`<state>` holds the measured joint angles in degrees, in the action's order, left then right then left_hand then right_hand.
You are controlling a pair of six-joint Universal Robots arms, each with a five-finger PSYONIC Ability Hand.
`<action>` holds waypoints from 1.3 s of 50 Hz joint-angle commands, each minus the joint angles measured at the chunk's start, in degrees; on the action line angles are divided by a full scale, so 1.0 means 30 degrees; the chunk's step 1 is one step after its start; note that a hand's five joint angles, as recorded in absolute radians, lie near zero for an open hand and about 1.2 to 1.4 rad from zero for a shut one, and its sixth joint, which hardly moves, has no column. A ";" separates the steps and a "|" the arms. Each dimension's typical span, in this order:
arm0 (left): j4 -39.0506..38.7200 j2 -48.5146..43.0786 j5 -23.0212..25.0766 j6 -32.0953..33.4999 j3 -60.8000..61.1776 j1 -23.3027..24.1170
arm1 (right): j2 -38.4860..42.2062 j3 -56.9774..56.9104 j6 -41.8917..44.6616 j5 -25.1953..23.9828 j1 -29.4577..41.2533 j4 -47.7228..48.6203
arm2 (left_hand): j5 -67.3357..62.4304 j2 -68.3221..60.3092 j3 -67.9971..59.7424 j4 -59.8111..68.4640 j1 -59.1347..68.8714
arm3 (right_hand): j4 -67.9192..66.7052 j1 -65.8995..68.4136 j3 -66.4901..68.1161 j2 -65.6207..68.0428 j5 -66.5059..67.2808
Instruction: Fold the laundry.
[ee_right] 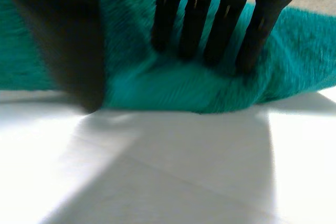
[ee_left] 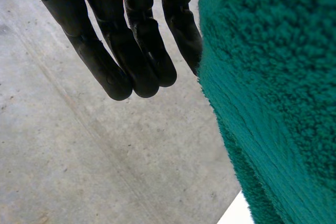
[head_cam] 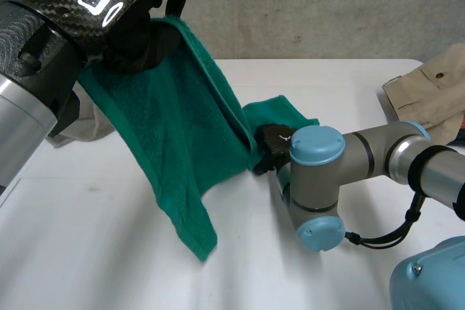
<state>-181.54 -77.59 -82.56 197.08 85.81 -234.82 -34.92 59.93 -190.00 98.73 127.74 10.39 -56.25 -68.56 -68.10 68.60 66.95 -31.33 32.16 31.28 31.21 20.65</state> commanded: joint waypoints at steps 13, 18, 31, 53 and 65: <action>-0.0013 0.0140 -0.0077 -0.0184 -0.0040 -0.0565 | -0.0515 -0.0027 -0.1909 -0.0275 0.0721 -0.1411 | -0.4583 -0.3814 -0.3965 0.3799 0.4352 | -1.6225 1.5947 1.6240 1.6263 1.6448; -0.0013 0.0053 -0.0165 -0.0214 0.0164 -0.1472 | -0.2621 0.0791 -0.1618 -0.0304 -0.0683 -0.2112 | -0.4583 -0.3814 -0.3965 0.3799 0.4352 | -1.6225 1.5947 1.6240 1.6263 1.6448; 0.0016 -0.0853 0.2290 -0.1238 0.2212 -0.7795 | -1.1876 0.1355 0.8237 -0.8493 -0.7885 -0.9217 | -0.4583 -0.3814 -0.3965 0.3799 0.4352 | -1.6225 1.5947 1.6240 1.6263 1.6448; 0.1046 -1.1547 0.3586 0.3038 -0.3196 -0.8008 | -0.7551 -0.2337 1.9834 -0.8275 -0.8861 -1.4255 | -0.4583 -0.3814 -0.3965 0.3799 0.4352 | -1.6225 1.5947 1.6240 1.6263 1.6448; -1.1930 -1.1316 0.1299 0.0141 -0.8860 -0.7480 | -0.7868 -0.5479 1.0370 -0.3762 -0.8626 0.4087 | -0.4583 -0.3814 -0.3965 0.3799 0.4352 | -1.6225 1.5947 1.6240 1.6263 1.6448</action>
<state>-199.77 -113.74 -76.50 203.15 61.30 -257.64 -55.54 43.06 -146.75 82.33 102.14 -0.62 -56.25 -68.56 -68.16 68.63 66.95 -68.43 64.32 67.96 67.24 58.68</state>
